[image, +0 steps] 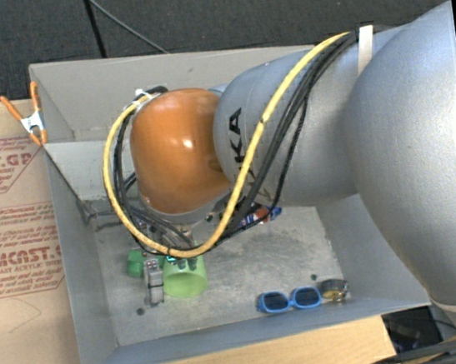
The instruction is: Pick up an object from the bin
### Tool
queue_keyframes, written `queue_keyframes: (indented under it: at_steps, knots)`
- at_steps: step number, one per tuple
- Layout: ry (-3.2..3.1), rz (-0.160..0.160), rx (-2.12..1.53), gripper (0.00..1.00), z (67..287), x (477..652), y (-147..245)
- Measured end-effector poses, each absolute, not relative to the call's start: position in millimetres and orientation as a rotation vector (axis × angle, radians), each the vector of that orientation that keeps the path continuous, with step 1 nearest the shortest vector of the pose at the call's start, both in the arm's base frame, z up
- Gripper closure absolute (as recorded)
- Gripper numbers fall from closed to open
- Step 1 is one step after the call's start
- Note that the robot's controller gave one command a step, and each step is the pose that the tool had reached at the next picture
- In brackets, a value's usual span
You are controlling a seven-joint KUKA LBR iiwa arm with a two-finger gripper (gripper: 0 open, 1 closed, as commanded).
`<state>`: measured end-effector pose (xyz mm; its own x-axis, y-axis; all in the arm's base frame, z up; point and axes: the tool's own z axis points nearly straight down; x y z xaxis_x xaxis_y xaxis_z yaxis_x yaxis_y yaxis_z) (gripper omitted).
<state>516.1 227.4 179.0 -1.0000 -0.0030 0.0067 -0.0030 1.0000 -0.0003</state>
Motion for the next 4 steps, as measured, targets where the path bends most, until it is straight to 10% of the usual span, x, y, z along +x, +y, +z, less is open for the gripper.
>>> queue_keyframes:
  at_steps: [1,2,3,4]
  knots:
    - [-3.136,0.006,0.048,0.0,114,510.0,145]
    - [-3.139,-0.003,0.08,0.0,69,546.4,131]
    - [-3.134,0.001,0.169,0.0,70,523.3,86]
    - [-3.137,-0.002,0.172,1.0,70,523.9,88]
